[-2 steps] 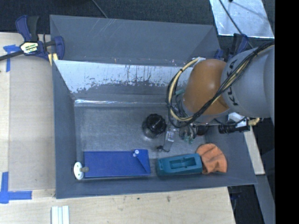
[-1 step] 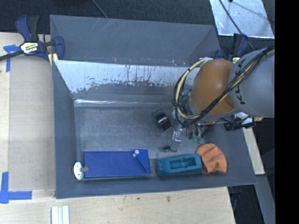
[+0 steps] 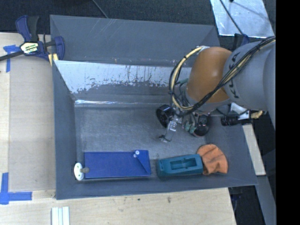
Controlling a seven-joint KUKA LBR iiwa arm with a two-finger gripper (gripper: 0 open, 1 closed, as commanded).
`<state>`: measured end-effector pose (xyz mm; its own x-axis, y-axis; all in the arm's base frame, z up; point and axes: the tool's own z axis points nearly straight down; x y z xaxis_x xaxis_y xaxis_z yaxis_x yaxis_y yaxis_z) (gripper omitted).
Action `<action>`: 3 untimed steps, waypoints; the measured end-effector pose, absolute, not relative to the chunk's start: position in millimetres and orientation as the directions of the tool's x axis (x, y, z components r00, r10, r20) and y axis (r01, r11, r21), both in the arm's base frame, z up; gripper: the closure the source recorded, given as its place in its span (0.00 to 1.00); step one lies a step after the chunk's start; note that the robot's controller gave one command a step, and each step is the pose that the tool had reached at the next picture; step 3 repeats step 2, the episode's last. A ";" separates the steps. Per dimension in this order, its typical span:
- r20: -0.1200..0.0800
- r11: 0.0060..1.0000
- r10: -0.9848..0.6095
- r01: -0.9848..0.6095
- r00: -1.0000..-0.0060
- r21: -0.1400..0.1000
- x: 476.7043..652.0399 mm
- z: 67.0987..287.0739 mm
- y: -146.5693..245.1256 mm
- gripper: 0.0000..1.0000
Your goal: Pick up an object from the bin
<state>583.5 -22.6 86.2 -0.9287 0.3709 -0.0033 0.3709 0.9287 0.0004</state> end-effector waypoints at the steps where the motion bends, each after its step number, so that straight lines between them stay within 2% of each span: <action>1: -0.004 0.933 0.360 0.360 -0.933 0.001 585.1 107.6 -24.0 0.00; 2: -0.004 0.920 0.391 0.391 -0.920 0.001 614.2 92.6 -35.6 1.00; 3: -0.004 0.920 0.391 0.391 -0.920 0.001 614.2 92.6 -35.6 1.00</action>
Offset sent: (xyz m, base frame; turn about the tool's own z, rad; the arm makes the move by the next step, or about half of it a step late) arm 0.0300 -0.0124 0.0063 0.0223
